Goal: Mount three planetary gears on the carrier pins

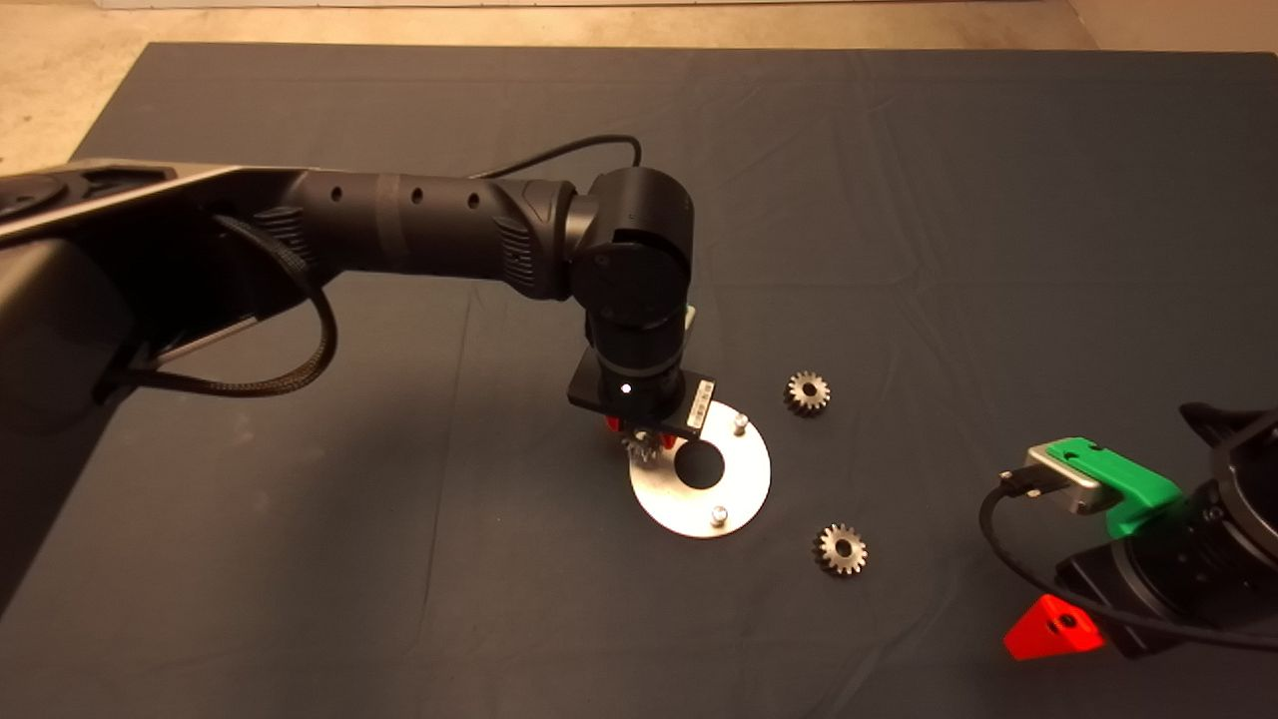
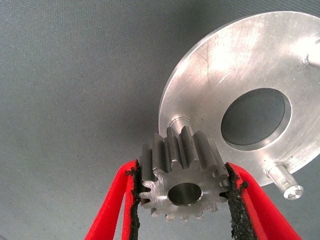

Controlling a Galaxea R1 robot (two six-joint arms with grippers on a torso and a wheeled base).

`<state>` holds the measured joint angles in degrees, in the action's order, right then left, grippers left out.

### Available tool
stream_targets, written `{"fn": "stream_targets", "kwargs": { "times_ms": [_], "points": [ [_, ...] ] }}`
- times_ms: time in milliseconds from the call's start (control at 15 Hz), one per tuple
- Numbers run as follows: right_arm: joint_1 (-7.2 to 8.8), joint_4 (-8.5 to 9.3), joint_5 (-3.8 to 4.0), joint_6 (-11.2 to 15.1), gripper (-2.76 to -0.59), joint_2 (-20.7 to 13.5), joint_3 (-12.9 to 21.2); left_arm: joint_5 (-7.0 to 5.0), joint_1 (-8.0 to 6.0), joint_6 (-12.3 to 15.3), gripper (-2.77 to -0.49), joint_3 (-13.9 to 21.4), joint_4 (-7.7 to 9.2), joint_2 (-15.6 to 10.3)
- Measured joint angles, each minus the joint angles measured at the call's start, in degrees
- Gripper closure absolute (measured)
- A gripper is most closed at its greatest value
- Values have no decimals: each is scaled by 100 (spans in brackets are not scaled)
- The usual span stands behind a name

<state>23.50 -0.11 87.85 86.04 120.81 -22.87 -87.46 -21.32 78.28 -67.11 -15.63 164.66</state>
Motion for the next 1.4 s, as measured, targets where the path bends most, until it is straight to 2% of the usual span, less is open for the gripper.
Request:
{"fn": "stream_targets", "kwargs": {
  "times_ms": [333, 667, 1400],
  "points": [
    [-2, 0, 3, -1, -275, 0, 0, 0, 0, -240, -93, -152, 20, 56],
    [-1, 0, 2, 2, -275, 0, 0, 1, 1, -319, -93, -213, 23, 56],
    [-1, 0, 2, 0, -275, 0, 0, 2, 2, -243, -93, -87, 48, 59]
  ]
}}
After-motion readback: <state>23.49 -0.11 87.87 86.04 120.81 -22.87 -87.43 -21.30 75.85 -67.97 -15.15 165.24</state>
